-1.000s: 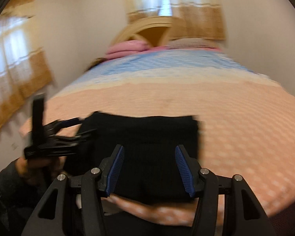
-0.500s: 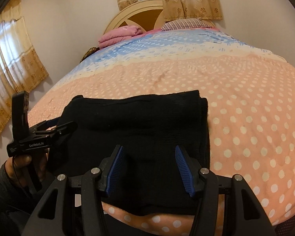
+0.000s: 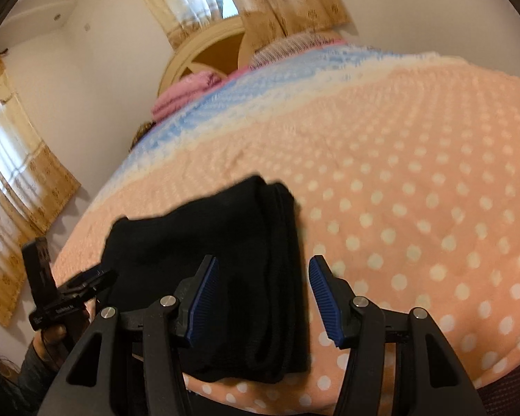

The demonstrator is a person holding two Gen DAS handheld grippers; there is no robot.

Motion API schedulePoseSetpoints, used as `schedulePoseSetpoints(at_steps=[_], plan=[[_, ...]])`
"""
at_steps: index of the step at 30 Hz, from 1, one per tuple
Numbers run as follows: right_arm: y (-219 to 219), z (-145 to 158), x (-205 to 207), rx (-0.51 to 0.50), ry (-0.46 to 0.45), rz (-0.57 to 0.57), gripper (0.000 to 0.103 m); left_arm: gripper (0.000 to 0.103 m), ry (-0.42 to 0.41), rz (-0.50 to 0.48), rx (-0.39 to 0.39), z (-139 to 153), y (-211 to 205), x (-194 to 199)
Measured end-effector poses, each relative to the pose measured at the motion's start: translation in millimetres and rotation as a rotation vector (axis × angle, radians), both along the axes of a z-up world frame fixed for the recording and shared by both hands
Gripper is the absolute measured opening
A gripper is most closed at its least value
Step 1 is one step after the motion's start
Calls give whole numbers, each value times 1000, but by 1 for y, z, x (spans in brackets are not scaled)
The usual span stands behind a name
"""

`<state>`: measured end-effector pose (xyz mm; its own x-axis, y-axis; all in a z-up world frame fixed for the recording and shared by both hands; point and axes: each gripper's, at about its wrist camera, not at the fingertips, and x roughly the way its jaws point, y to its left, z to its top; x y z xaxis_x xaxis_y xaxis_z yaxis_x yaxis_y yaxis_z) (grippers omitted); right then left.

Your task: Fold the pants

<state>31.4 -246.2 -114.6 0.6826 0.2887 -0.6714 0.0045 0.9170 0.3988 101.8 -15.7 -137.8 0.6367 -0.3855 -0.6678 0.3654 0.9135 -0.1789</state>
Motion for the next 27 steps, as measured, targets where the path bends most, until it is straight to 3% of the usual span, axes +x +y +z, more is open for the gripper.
schedulePoseSetpoints(at_steps=[9, 14, 23, 27], plan=[[-9, -8, 0, 41, -22, 20, 54, 103, -17, 10, -25, -3, 8, -2], [-5, -7, 0, 39, -26, 48, 48, 103, -17, 5, -44, -4, 10, -4], [-16, -15, 8, 149, -18, 49, 44, 103, -26, -34, -73, -6, 1, -4], [-24, -20, 12, 222, -8, 62, 39, 91, -5, -81, -126, -3, 0, -5]])
